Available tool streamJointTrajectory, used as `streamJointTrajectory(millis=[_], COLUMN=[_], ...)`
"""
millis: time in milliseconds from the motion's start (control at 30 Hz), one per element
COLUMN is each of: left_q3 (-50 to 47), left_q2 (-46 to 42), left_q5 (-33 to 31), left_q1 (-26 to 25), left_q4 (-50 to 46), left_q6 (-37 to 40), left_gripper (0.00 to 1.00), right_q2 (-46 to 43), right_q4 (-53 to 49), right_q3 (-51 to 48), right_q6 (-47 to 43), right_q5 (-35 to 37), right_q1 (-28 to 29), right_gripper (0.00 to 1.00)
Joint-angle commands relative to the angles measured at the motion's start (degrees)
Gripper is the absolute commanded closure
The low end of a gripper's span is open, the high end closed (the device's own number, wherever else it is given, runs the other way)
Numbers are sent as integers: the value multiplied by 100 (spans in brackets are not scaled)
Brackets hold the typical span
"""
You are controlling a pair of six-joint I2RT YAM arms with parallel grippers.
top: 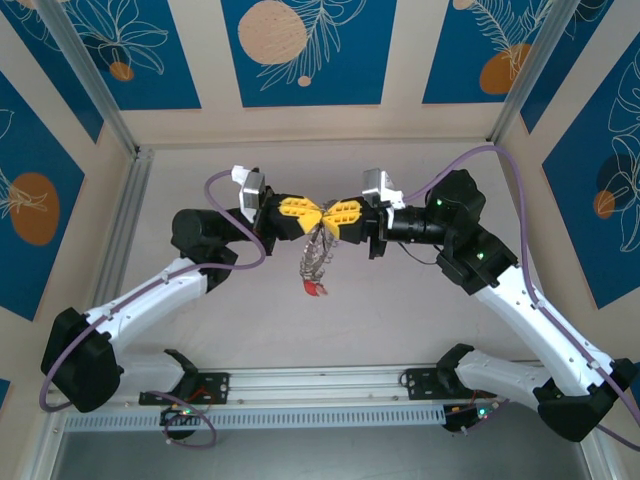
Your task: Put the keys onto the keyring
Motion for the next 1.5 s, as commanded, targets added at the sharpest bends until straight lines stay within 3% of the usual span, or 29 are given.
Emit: streamJointTrajectory(millis=[0, 133, 233, 267, 367, 467, 600, 767, 1000, 1267, 1467], left_q3=[55, 59, 191, 266, 665, 1234, 1863, 2216, 2508, 2574, 2444], left_q2=[46, 7, -213, -358, -845, -1125, -1194, -1197, -1071, -1000, -969], left_q5=[-5, 25, 176, 210, 83, -254, -494, -686, -887, -910, -794], left_q1=[12, 8, 4, 12, 9, 4, 3, -10, -94, -112, -116], left_q4=[507, 361, -681, -1379, -3969, -6332, -8017, -8758, -9250, -9227, -8827], left_q6=[-150, -82, 516, 946, 2650, 4199, 5262, 5781, 6180, 6276, 6054], left_gripper=[100, 100, 100, 96, 65, 59, 58, 58, 59, 61, 64], right_q2=[-64, -45, 57, 112, 183, 257, 506, 880, 1311, 1558, 1577], right_q4=[239, 84, -548, -833, -1449, -1939, -2792, -3592, -4393, -4723, -4693], right_q3=[-65, 38, 407, 562, 920, 1214, 1734, 2296, 2938, 3167, 3148], right_q6=[71, 16, -191, -293, -542, -729, -1171, -1537, -1946, -2135, -2144], right_q5=[-108, -57, 95, 161, 295, 270, 94, 49, 815, 1192, 1019], right_q1=[-12, -12, -19, -17, -33, -82, -63, 72, 372, 610, 644], right_gripper=[100, 100, 100, 100, 100, 100, 100, 100, 100, 100, 100])
